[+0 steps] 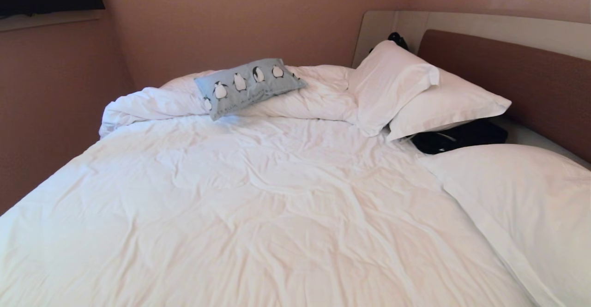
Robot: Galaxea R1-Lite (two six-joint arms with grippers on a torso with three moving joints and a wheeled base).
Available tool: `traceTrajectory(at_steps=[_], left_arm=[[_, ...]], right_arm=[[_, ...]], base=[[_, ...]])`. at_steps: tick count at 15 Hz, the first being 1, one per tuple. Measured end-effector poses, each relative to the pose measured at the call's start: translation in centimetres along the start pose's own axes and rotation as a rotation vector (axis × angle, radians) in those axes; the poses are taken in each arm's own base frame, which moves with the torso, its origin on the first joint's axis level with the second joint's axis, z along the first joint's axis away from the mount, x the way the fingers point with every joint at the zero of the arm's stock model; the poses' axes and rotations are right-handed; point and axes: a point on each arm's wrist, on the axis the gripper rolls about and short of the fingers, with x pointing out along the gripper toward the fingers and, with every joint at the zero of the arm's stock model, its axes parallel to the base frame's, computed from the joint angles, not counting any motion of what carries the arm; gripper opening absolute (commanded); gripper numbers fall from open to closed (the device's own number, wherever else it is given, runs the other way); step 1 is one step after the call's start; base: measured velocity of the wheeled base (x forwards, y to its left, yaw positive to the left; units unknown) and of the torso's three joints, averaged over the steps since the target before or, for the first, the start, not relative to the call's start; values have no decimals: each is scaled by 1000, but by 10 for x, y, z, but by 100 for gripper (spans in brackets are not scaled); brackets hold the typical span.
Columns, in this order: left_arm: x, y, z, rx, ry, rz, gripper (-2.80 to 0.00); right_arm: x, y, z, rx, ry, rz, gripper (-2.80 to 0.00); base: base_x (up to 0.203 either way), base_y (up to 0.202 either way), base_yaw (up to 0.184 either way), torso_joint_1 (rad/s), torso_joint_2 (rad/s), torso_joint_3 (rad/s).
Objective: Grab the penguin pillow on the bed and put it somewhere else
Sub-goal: Place the pillow at the bedside
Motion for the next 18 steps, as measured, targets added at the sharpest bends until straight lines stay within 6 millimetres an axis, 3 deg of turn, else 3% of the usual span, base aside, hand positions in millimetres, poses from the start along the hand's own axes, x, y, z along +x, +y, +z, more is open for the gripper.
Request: traceTrajectory(at_steps=[5, 7, 10, 13, 18], left_arm=[[0, 0, 0, 0, 0, 0, -280], [0, 0, 0, -1, 0, -1, -280], [0, 0, 0, 0, 0, 0, -280], [0, 0, 0, 0, 0, 0, -280], [0, 0, 0, 0, 0, 0, -280]], right_arm=[[-50, 10, 27, -20, -110, -27, -280], [-62, 13, 41, -19, -159, -21, -280], [-66, 22, 46, 24, -208, 31, -280], [-64, 30, 40, 107, -212, 89, -280], [-68, 40, -8, 302, -110, 158, -280]], base=[[0, 0, 0, 0, 0, 0], [0, 0, 0, 0, 0, 0], [0, 0, 0, 0, 0, 0], [0, 0, 0, 0, 0, 0], [0, 0, 0, 0, 0, 0]])
